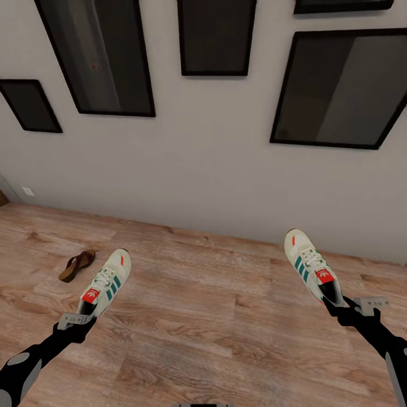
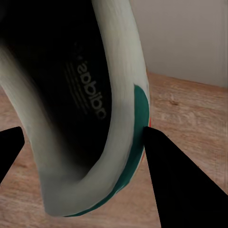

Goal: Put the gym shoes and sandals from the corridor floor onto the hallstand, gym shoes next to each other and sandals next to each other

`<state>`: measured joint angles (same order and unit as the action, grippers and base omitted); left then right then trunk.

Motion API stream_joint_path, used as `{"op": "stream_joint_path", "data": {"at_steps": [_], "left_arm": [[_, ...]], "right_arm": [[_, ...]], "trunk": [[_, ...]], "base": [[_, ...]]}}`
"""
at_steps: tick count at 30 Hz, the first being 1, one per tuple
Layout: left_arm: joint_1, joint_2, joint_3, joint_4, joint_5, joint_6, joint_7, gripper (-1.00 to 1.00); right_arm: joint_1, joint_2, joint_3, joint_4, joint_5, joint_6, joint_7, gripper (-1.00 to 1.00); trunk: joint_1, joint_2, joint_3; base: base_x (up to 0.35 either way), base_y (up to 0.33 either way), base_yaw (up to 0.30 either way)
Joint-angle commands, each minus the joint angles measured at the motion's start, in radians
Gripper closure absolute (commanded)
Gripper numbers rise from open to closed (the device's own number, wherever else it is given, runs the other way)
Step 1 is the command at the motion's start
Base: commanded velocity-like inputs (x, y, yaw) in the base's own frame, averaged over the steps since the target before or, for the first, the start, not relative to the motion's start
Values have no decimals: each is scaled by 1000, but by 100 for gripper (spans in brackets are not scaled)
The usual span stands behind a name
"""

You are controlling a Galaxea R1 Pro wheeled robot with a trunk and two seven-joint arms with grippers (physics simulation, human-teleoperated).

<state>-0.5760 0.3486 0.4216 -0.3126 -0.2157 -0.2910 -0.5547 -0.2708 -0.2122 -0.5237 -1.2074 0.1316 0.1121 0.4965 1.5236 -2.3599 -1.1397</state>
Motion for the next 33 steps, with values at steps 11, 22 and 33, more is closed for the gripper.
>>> {"op": "stream_joint_path", "data": {"at_steps": [11, 22, 33], "left_arm": [[-1, -2, 7, 2, -10, -8, -4, 100], [0, -3, 7, 8, -10, -8, -5, 100], [1, -4, 8, 10, -8, -8, -6, 100]], "right_arm": [[-1, 1, -2, 0, 8, 4, 7, 100], [-1, 1, -2, 27, 6, 3, 7, 100], [-1, 1, -4, 28, 5, 3, 6, 100]], "trunk": [[-8, 14, 9], [-8, 14, 14], [-8, 14, 20]], "base": [[0, 0, -219], [0, 0, -261], [0, 0, -272]]}}
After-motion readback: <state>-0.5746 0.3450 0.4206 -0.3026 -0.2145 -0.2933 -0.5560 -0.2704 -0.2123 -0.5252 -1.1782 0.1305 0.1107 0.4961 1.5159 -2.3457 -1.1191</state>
